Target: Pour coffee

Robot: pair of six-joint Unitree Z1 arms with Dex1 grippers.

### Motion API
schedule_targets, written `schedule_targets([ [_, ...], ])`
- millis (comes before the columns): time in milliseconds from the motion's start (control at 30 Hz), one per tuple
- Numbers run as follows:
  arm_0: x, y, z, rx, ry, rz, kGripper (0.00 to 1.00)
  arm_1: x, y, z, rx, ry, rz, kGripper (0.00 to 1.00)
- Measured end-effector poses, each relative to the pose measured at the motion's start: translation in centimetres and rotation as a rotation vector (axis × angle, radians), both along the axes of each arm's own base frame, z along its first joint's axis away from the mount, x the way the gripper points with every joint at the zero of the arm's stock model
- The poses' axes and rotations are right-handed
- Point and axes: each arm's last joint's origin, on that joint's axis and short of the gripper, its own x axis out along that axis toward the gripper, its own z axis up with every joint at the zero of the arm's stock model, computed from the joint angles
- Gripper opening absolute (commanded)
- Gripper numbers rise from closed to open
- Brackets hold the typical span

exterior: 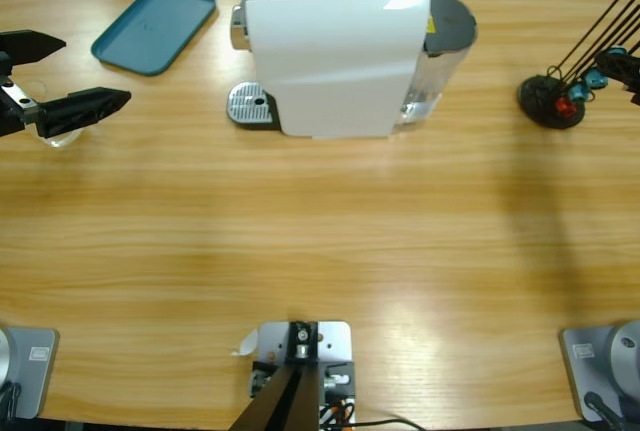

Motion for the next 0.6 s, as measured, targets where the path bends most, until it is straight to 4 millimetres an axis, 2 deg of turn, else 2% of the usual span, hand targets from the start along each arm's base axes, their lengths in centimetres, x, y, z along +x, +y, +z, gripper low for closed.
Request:
schedule_targets([
  [233,0.19,-0.25,-0.07,-0.001,0.0,0.0,1.0,0.27,0.09,-0.31,0.002,0.014,0.006,0.511],
  [367,0.2,-0.25,-0.07,-0.002,-0.001,0.0,1.0,0.41,0.05,-0.46,0.0,0.02,0.003,0.465],
  [467,0.2,-0.25,-0.07,-0.002,-0.001,0.0,1.0,0.42,-0.02,-0.55,0.0,0.021,-0.001,0.345],
  [600,0.2,-0.25,-0.07,-0.002,-0.001,0.0,1.0,0.52,-0.02,-0.61,0.003,0.02,0.001,0.338],
])
